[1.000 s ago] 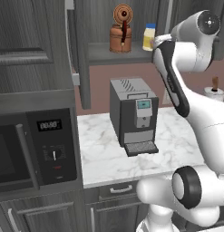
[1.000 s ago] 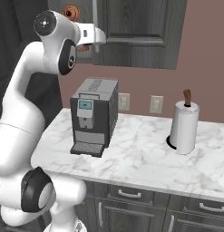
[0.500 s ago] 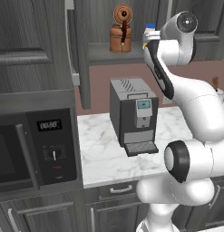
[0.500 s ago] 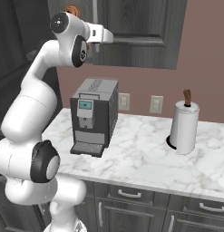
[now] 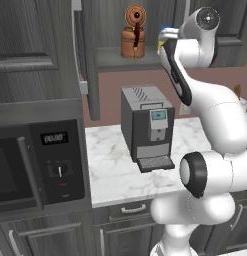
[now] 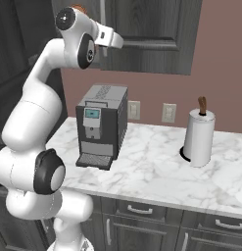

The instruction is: The dining table condiment station is running low on mayonnaise. Refill the condiment station by opening the cabinet and taking the mayonnaise from the cabinet and placing it on the dining table.

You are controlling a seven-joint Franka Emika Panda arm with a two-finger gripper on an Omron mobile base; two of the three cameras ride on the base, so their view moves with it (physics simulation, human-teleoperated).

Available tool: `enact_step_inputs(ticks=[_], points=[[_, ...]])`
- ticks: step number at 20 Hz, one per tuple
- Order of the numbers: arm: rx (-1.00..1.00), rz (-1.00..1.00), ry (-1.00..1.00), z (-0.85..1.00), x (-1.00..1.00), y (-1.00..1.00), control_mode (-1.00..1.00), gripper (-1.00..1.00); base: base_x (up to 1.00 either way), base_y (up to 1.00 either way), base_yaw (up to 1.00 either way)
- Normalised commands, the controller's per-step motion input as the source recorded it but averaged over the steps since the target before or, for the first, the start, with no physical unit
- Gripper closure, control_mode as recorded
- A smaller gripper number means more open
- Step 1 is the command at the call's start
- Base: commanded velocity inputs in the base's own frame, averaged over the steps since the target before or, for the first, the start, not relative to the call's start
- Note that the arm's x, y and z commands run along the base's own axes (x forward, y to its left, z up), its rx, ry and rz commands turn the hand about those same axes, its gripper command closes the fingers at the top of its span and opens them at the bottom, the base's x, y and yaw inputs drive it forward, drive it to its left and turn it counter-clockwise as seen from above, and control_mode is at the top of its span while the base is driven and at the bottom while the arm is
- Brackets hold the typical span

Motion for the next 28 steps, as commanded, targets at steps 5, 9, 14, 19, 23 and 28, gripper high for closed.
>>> enact_step_inputs(ticks=[5, 9, 14, 19, 23, 28], points=[[0.00, 0.00, -0.03, 0.00, 0.05, -0.16, -1.00, 1.00, 0.00, 0.00, 0.00], [0.00, 0.00, 0.00, 0.00, 0.00, 0.00, -1.00, 1.00, 0.00, 0.00, 0.00], [0.00, 0.00, 0.00, 0.00, -0.08, -0.12, -1.00, 1.00, 0.00, 0.00, 0.00], [0.00, -0.05, 0.00, 0.00, -0.55, -0.51, -1.00, 1.00, 0.00, 0.00, 0.00], [0.00, -0.11, 0.00, 0.00, -0.85, -0.75, -1.00, 1.00, 0.00, 0.00, 0.00], [0.01, -0.14, -0.01, 0.00, -1.00, -0.91, -1.00, 1.00, 0.00, 0.00, 0.00]])
